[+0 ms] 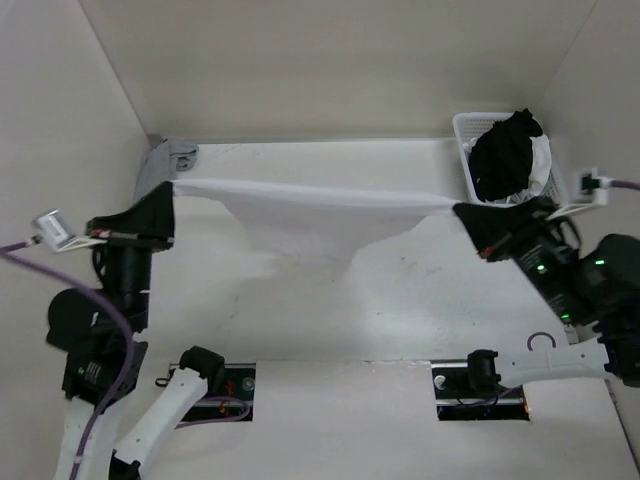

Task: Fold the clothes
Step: Flatten the tank top out

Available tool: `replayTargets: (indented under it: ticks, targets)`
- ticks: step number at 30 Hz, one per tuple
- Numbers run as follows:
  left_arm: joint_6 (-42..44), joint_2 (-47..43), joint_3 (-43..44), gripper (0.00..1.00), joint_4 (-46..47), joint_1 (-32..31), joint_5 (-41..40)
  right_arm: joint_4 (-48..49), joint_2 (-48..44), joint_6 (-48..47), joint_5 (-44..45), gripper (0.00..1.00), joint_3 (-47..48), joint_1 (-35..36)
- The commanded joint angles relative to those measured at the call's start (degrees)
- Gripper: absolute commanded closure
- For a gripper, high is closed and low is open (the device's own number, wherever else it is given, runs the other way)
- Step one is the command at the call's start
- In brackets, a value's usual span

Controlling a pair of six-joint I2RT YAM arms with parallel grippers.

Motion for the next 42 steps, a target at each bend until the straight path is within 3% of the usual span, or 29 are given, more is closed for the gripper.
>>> replayTargets:
  ticks: [1,3,6,10,14,17,19,21,23,30,36,39,42]
  targets:
    - [3.82,0.75,5.87,0.97,5.62,1.45,-3.25,2.53,4.96,-21.50,17.88,1.00,10.17,7.28]
    - [3.47,2.41,9.12,0.97,6.59,1.72,-1.77,13.92,7.78,-35.36,18.25,1.00,14.48,10.01]
    - [2.41,5.49,11.59,0.96,7.82,1.55,0.26,35.80,9.19,-54.71,12.89,1.00,11.79,9.07]
    - [2.23,10.41,8.97,0.96,9.75,1.02,0.26,47.12,10.51,-62.16,10.61,0.99,6.60,0.28]
    - [1.97,17.60,4.31,0.96,11.86,3.38,-0.88,39.16,11.56,-50.68,-0.62,1.00,2.46,-14.98]
    - [0.57,24.90,2.72,0.96,15.02,6.80,-0.45,26.33,15.16,-31.80,-18.77,1.00,2.90,-33.85]
    - [-0.57,31.31,4.29,0.96,16.61,9.27,1.48,22.70,19.19,-21.07,-34.24,1.00,3.86,-48.35]
    - [-1.80,38.68,8.84,0.96,17.84,11.99,4.29,22.69,23.50,-16.03,-44.37,1.00,5.79,-57.25]
    - [-3.47,43.61,13.94,0.96,17.59,13.66,6.93,22.43,28.42,-13.91,-48.54,1.00,9.99,-62.73]
    - [-5.32,54.44,32.40,0.96,15.74,16.83,12.30,14.27,41.35,-14.78,-51.80,1.00,35.47,-66.27]
    - [-4.53,55.07,37.08,0.96,15.03,18.33,13.18,6.09,49.00,-18.20,-50.84,1.00,55.08,-66.00]
    - [-4.53,54.37,36.65,0.96,15.03,18.94,13.97,4.41,48.93,-19.00,-50.40,1.00,56.34,-65.56]
    - [-4.44,52.18,33.15,0.96,15.82,18.77,14.06,5.81,44.28,-18.74,-50.22,1.00,47.33,-65.56]
